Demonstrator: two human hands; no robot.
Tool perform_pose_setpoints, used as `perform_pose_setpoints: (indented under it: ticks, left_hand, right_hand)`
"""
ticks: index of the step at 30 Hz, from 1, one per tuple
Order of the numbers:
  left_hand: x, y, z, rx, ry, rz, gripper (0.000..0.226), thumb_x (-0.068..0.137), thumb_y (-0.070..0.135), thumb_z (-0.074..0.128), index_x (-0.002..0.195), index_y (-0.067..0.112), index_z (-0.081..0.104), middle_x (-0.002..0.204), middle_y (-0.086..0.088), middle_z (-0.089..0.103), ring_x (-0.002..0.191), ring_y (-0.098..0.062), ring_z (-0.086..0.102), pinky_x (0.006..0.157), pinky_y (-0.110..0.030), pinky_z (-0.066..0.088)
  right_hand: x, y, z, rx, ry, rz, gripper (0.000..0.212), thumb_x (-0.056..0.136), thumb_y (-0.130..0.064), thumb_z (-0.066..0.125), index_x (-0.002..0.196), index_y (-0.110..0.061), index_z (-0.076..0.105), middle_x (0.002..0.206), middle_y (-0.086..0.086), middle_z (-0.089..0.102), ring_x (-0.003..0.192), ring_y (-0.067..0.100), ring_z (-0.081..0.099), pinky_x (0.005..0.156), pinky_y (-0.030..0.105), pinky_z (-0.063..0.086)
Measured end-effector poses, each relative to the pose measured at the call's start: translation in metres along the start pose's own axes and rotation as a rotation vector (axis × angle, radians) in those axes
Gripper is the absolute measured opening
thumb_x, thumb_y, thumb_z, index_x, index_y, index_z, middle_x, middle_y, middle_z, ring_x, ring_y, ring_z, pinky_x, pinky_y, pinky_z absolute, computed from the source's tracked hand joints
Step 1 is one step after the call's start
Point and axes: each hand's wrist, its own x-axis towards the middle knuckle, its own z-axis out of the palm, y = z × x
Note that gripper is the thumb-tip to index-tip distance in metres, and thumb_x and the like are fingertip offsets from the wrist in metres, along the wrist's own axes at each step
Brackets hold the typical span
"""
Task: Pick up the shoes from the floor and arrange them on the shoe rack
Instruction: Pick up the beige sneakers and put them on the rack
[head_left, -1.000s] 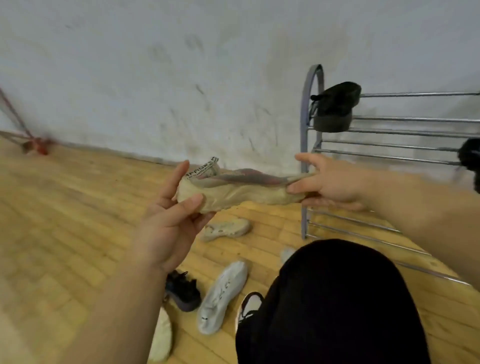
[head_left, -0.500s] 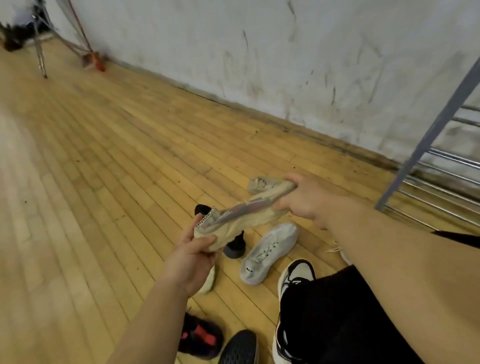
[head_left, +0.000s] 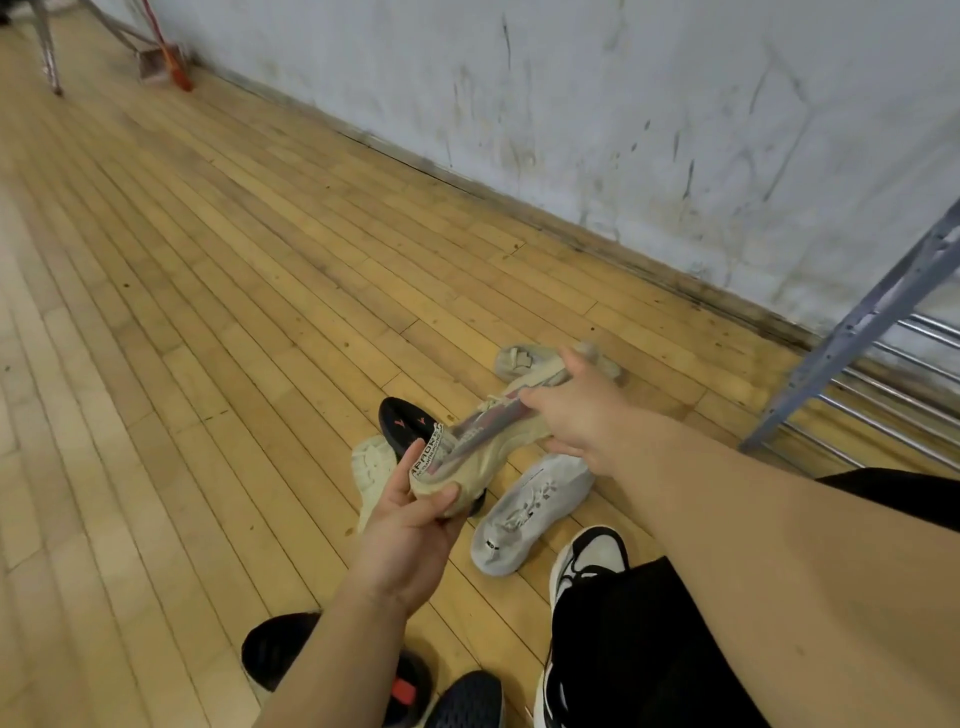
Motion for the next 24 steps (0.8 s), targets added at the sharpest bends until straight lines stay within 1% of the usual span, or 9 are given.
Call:
perform_pose_setpoints:
  ticks: [5, 8, 11, 13, 15, 17, 19, 21, 24]
  left_hand:
    - [0.015, -0.002, 0.002, 0.117, -0.029, 0.022, 0.092, 0.079, -0.015, 0.066, 0.155, 0.028, 0.037, 0.133, -0.009, 0.069, 0.114, -0.028, 0.07, 0.08, -0.033, 0.061]
    - [0.026, 0.008, -0.02, 0.425, -0.091, -0.017, 0.112, 0.076, -0.013, 0.076, 0.159, 0.041, 0.024, 0.141, -0.001, 0.06, 0.121, -0.028, 0.066, 0.084, -0.033, 0.059]
    - [0.047, 0.018, -0.059, 0.962, 0.113, -0.041, 0.112, 0.077, 0.017, 0.088, 0.158, 0.05, 0.017, 0.158, 0.002, 0.037, 0.14, -0.026, 0.047, 0.102, -0.038, 0.048]
    - [0.064, 0.017, -0.085, 1.155, 0.311, -0.061, 0.111, 0.077, 0.031, 0.088, 0.16, 0.045, 0.015, 0.164, -0.008, 0.027, 0.142, -0.031, 0.039, 0.09, -0.031, 0.048]
    - [0.079, 0.007, -0.108, 1.339, 0.373, -0.116, 0.113, 0.076, 0.044, 0.086, 0.159, 0.048, 0.01, 0.163, -0.014, 0.019, 0.138, -0.037, 0.041, 0.075, -0.027, 0.048]
    - [0.094, -0.007, -0.128, 1.459, 0.387, -0.194, 0.119, 0.07, 0.057, 0.085, 0.156, 0.057, 0.003, 0.166, -0.014, 0.008, 0.14, -0.042, 0.038, 0.088, -0.04, 0.055]
    - [0.103, -0.024, -0.136, 1.474, 0.401, -0.271, 0.122, 0.068, 0.06, 0.085, 0.154, 0.059, -0.002, 0.168, -0.012, -0.001, 0.145, -0.043, 0.031, 0.106, -0.051, 0.047]
    - [0.109, -0.041, -0.138, 1.517, 0.411, -0.319, 0.125, 0.068, 0.061, 0.085, 0.154, 0.059, -0.006, 0.168, -0.011, -0.005, 0.148, -0.043, 0.025, 0.112, -0.052, 0.037]
    - [0.112, -0.059, -0.141, 1.631, 0.468, -0.315, 0.121, 0.076, 0.051, 0.082, 0.152, 0.06, -0.012, 0.166, -0.006, -0.009, 0.137, -0.044, 0.033, 0.1, -0.046, 0.049]
  right_hand:
    - [0.015, 0.001, 0.031, -0.053, 0.082, 0.015, 0.079, 0.092, -0.012, 0.06, 0.158, -0.023, 0.017, 0.152, 0.016, 0.038, 0.131, 0.04, 0.05, 0.104, 0.054, 0.05]
    - [0.022, -0.004, 0.03, -0.134, 0.151, -0.023, 0.077, 0.085, -0.016, 0.062, 0.153, -0.022, 0.026, 0.148, 0.019, 0.044, 0.127, 0.041, 0.053, 0.101, 0.054, 0.051]
    - [0.021, -0.007, 0.024, -0.446, 0.168, -0.064, 0.075, 0.095, -0.01, 0.055, 0.16, -0.025, 0.021, 0.149, 0.019, 0.047, 0.124, 0.035, 0.056, 0.096, 0.042, 0.052]
    - [0.024, -0.003, 0.023, -0.547, 0.116, -0.058, 0.083, 0.096, -0.005, 0.049, 0.163, -0.037, 0.01, 0.155, 0.015, 0.042, 0.121, 0.032, 0.058, 0.09, 0.04, 0.056]
    - [0.026, 0.0, 0.026, -0.566, 0.086, -0.075, 0.086, 0.097, -0.006, 0.05, 0.162, -0.042, 0.008, 0.155, 0.011, 0.042, 0.119, 0.029, 0.059, 0.094, 0.042, 0.057]
    - [0.033, 0.001, 0.03, -0.572, 0.045, -0.08, 0.089, 0.096, -0.008, 0.054, 0.162, -0.044, 0.007, 0.151, 0.01, 0.046, 0.114, 0.026, 0.06, 0.096, 0.041, 0.056]
    - [0.041, -0.001, 0.034, -0.603, 0.006, -0.097, 0.091, 0.097, -0.008, 0.057, 0.162, -0.043, 0.005, 0.144, 0.01, 0.052, 0.108, 0.024, 0.06, 0.092, 0.039, 0.057]
    - [0.048, -0.001, 0.04, -0.642, -0.021, -0.114, 0.091, 0.098, -0.008, 0.057, 0.163, -0.04, 0.004, 0.138, 0.007, 0.056, 0.108, 0.024, 0.061, 0.09, 0.038, 0.058]
    - [0.055, -0.001, 0.046, -0.683, -0.033, -0.112, 0.09, 0.098, -0.007, 0.058, 0.164, -0.039, 0.004, 0.137, 0.004, 0.058, 0.107, 0.025, 0.063, 0.089, 0.04, 0.059]
